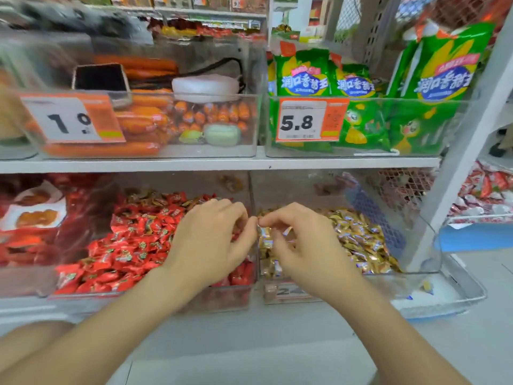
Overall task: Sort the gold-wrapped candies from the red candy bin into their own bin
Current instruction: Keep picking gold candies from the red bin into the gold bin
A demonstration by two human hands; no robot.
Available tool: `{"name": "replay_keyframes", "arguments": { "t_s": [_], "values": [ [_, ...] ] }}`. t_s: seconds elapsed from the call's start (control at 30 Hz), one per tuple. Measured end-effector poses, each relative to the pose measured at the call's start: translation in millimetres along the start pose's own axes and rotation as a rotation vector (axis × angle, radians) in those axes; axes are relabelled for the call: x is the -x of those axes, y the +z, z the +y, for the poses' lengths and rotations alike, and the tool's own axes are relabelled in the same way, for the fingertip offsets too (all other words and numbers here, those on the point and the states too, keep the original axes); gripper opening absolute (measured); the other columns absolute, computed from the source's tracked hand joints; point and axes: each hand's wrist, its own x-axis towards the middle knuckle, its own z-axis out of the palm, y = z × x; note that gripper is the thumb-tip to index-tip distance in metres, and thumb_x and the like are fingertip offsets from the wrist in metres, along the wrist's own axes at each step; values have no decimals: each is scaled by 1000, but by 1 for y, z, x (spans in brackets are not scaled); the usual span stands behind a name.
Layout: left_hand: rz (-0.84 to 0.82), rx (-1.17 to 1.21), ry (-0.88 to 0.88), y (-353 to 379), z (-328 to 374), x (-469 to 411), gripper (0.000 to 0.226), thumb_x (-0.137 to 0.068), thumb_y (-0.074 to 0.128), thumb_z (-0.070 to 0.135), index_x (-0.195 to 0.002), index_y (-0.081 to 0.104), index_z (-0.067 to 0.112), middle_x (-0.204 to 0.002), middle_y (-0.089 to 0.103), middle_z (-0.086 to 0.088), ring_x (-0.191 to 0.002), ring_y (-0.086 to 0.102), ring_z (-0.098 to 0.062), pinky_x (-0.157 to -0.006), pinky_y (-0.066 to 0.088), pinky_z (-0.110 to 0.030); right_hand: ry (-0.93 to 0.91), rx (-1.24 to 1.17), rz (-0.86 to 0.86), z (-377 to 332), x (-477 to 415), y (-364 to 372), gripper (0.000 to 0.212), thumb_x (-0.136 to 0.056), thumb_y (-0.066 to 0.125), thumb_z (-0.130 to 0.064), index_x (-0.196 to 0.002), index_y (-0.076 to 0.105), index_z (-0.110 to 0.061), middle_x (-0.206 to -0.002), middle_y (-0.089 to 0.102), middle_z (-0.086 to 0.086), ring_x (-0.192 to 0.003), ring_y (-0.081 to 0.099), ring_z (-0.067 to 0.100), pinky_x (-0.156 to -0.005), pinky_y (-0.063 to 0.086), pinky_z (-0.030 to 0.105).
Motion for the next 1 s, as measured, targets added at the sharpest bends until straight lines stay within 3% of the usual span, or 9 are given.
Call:
{"name": "replay_keyframes", "arguments": {
  "t_s": [0.1, 0.17, 0.27, 0.4, 0.5, 0.63, 0.83, 0.93, 1.0],
  "values": [
    [-136, 37, -152, -12, -61, 16, 5, -92, 61, 29, -88, 62, 30, -79, 58, 14, -79, 59, -14, -74, 52, -39, -130, 66, -36, -23, -14, 22, 35, -88, 62, 1, -108, 76, -25, -103, 70, -9, -97, 63, 8, -90, 46, 19],
    [-271, 126, -145, -16, -90, 24, 9, -91, 66, 26, -99, 67, 31, -89, 63, 15, -85, 60, -8, -84, 54, -39, -132, 152, -162, -30, -28, 36, 33, -92, 64, -5, -116, 74, -25, -112, 73, -7, -106, 66, 14, -96, 50, 28],
    [-485, 204, -22, -22, -104, 29, 32, -92, 65, 57, -117, 69, 36, -103, 65, 20, -95, 58, 0, -89, 50, -30, -150, 352, -465, -34, -48, 60, 26, -96, 68, -20, -122, 70, -25, -119, 71, 0, -115, 64, 23, -99, 50, 39],
    [-582, 93, -31, -21, -119, 34, 57, -79, 54, 85, -116, 67, 43, -108, 64, 22, -104, 59, -2, -93, 52, -37, -114, 545, -595, -33, -63, 76, 28, -96, 72, -34, -117, 60, -20, -111, 67, 6, -110, 63, 31, -85, 53, 43],
    [-623, 63, -73, -26, -129, 36, 46, -84, 64, 76, -115, 66, 42, -113, 65, 19, -107, 59, -7, -94, 52, -39, -106, 604, -616, -30, -65, 85, 32, -96, 73, -36, -120, 57, -22, -111, 65, 5, -107, 64, 32, -81, 56, 44],
    [-709, 37, -25, -27, -125, 33, 49, -98, 64, 51, -145, 52, 42, -133, 59, 11, -127, 52, -13, -110, 43, -41, -52, 549, -607, -27, -71, 95, 33, -91, 79, -31, -118, 62, -27, -102, 64, 2, -102, 66, 31, -80, 59, 46],
    [-550, 2, -22, -21, -115, 26, 16, -94, 70, 52, -101, 71, 38, -100, 63, 19, -105, 52, -8, -99, 39, -42, 49, 215, -430, -27, -73, 76, 25, -99, 69, -27, -123, 67, -35, -81, 65, -11, -79, 55, 4, -77, 50, 32],
    [-462, 156, -83, -28, -114, 23, 14, -95, 72, 46, -91, 68, 33, -91, 68, 18, -91, 57, 0, -85, 46, -32, 69, 147, -354, -31, -70, 64, 28, -105, 54, -15, -123, 71, -29, -102, 69, -10, -82, 60, -2, -77, 47, 26],
    [-420, 254, -160, -34, -117, 23, 8, -101, 67, 32, -93, 65, 30, -86, 68, 15, -81, 59, 2, -72, 44, -24, 90, 122, -350, -36, -69, 61, 38, -103, 48, -4, -118, 75, -26, -107, 68, -5, -87, 65, 6, -79, 51, 26]
  ]
}}
